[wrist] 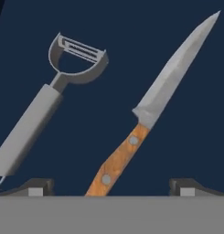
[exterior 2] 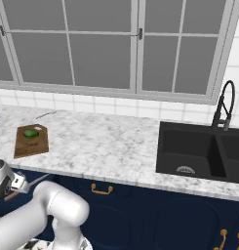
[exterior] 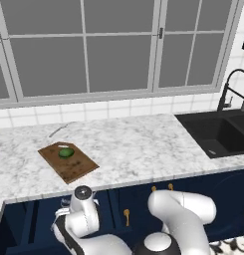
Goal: Place the appropriate cutting tool for cutting the avocado skin on the cutting board.
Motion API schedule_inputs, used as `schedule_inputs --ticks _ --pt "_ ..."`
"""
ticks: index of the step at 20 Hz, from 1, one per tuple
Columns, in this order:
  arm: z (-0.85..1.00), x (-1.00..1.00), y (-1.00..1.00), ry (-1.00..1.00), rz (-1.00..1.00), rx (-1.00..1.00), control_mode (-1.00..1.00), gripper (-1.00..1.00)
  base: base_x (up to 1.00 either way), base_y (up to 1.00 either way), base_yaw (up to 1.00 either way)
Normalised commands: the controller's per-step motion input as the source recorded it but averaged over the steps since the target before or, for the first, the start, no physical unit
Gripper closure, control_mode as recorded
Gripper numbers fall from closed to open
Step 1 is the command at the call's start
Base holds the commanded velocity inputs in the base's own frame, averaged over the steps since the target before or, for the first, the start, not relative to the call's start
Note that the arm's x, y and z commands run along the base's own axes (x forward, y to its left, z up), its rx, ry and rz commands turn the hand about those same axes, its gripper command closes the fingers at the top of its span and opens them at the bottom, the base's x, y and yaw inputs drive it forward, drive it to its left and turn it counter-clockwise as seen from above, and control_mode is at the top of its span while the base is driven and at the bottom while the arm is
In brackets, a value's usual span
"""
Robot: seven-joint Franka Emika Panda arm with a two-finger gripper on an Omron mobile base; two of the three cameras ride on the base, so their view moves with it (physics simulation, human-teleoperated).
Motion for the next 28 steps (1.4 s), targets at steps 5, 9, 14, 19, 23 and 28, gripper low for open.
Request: schedule_inputs --ticks 5,9,14,19,23,28 --pt "-0.06 0.02 0.07 0.02 -0.01 0.0 -1.0 -1.0 0.0 0.0 0.0" --pt "-0.19 0.0 0.0 0.03 0.0 0.0 -1.0 -1.0 0.0 0.0 0.0" --pt "-0.21 0.0 0.0 0.0 0.0 0.0 -1.0 -1.0 0.0 0.0 0.0" --pt "-0.01 0.0 0.0 0.01 0.0 0.0 -1.0 -1.0 0.0 0.0 0.0" --pt "-0.3 0.0 0.0 0.02 0.0 0.0 -1.0 -1.0 0.0 0.0 0.0" --pt "-0.07 0.0 0.0 0.0 0.0 0.0 -1.0 -1.0 0.0 0.0 0.0"
